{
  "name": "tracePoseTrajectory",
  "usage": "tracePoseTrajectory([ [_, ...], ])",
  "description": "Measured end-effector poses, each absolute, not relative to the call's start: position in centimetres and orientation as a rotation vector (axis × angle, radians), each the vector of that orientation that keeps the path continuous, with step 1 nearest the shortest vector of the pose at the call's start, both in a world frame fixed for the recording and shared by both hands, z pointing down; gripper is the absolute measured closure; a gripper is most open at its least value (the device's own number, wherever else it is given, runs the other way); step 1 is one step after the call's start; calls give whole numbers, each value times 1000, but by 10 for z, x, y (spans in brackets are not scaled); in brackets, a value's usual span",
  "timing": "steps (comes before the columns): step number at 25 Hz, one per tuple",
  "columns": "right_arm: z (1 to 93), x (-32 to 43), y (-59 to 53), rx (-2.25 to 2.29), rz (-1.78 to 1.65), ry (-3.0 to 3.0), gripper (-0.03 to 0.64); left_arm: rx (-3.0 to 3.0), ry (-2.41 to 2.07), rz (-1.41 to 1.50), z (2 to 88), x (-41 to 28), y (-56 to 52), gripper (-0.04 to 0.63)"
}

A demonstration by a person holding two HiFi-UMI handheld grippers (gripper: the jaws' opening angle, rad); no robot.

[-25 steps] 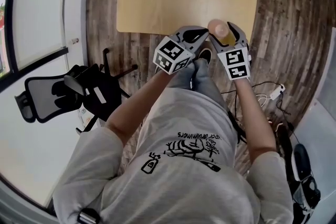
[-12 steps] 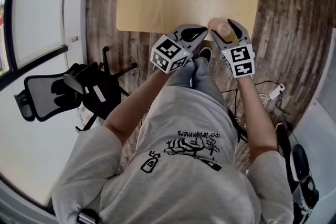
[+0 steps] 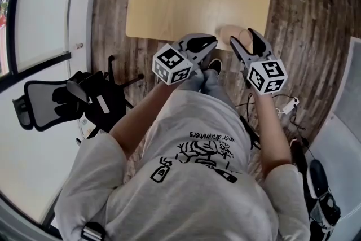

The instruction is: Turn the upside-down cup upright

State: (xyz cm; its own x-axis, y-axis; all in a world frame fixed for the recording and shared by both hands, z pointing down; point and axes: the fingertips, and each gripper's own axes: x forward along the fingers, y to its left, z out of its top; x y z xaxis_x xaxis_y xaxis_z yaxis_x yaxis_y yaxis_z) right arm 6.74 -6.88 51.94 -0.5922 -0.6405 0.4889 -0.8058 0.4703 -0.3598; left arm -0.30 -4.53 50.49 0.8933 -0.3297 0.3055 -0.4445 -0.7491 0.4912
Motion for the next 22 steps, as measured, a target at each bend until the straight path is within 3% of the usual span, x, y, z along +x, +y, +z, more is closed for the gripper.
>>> tracePoseTrajectory([
  [3,506,76,-67,1290,987,-2491,318,2467,-530,232,491,-1,-44,502],
  [7,485,86,-64,1359,1197,-2570,318,2452,-466,185,473,5,-38,468],
  [22,435,102,-59,1380,1823,-2792,318,2282,-235,12,440,23,-37,423],
])
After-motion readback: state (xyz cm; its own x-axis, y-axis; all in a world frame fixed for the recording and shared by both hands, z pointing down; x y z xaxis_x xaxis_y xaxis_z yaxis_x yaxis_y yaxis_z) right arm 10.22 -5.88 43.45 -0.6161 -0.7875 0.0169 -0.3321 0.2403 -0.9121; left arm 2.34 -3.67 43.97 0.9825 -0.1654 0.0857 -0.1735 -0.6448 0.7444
